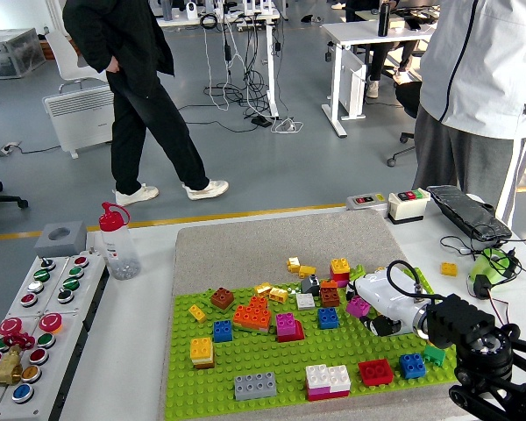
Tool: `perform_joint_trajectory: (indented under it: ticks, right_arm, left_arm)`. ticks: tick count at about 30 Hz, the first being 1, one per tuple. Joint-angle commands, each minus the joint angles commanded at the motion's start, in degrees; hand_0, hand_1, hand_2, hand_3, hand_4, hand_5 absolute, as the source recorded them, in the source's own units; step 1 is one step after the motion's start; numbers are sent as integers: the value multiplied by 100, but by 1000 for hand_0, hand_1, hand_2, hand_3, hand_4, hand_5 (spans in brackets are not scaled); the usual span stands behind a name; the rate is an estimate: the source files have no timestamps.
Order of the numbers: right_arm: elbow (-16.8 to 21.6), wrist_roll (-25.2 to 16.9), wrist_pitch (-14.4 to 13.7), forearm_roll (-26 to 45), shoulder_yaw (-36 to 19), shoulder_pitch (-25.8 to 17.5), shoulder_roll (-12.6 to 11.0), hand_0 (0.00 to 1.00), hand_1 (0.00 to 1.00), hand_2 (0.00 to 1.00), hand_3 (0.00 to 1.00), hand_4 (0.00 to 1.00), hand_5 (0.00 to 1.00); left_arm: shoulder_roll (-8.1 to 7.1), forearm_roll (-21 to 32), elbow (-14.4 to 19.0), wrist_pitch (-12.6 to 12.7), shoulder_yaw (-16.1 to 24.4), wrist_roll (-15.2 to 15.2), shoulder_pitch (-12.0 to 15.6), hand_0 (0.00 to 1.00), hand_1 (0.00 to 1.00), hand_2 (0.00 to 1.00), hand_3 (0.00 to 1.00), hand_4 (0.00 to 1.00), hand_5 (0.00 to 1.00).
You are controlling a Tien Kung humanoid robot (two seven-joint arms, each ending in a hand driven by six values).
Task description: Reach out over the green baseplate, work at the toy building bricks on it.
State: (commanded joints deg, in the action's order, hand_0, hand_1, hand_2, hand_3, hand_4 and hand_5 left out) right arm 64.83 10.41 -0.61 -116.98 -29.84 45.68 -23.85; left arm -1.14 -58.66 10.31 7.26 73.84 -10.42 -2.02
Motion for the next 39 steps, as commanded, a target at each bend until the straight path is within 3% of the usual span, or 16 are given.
perform_joint_trajectory:
  ticks: [11,20,28,29,34,35,39]
  right_arm:
    - [788,236,331,123,-113,-295,-346,115,336,571,544,526,98]
    - [1146,272,530,237,-50,-331,-425,116,336,571,545,524,101]
    - [1050,306,692,318,5,-261,-303,119,341,577,554,529,106]
    - [1034,310,714,325,11,-253,-292,142,359,658,668,564,135]
    - [963,323,776,350,22,-216,-239,142,359,658,668,564,135]
    - [953,324,781,350,20,-210,-233,153,366,729,733,590,152]
    - [920,316,799,355,14,-190,-219,153,366,729,733,590,152]
  left_arm:
    - [5,-32,0,2,39,-9,19,728,781,800,670,477,998]
    - [12,-51,0,6,57,-13,39,727,781,800,671,478,998]
    - [16,-51,0,4,41,-19,59,727,781,800,670,477,998]
    - [16,-49,0,3,38,-19,61,727,781,800,670,476,998]
    - [13,-20,0,-1,8,-16,55,727,781,800,670,476,998]
    - [12,-15,0,-2,3,-15,53,728,781,800,670,476,998]
    - [9,7,0,-4,-16,-12,43,728,781,800,670,476,998]
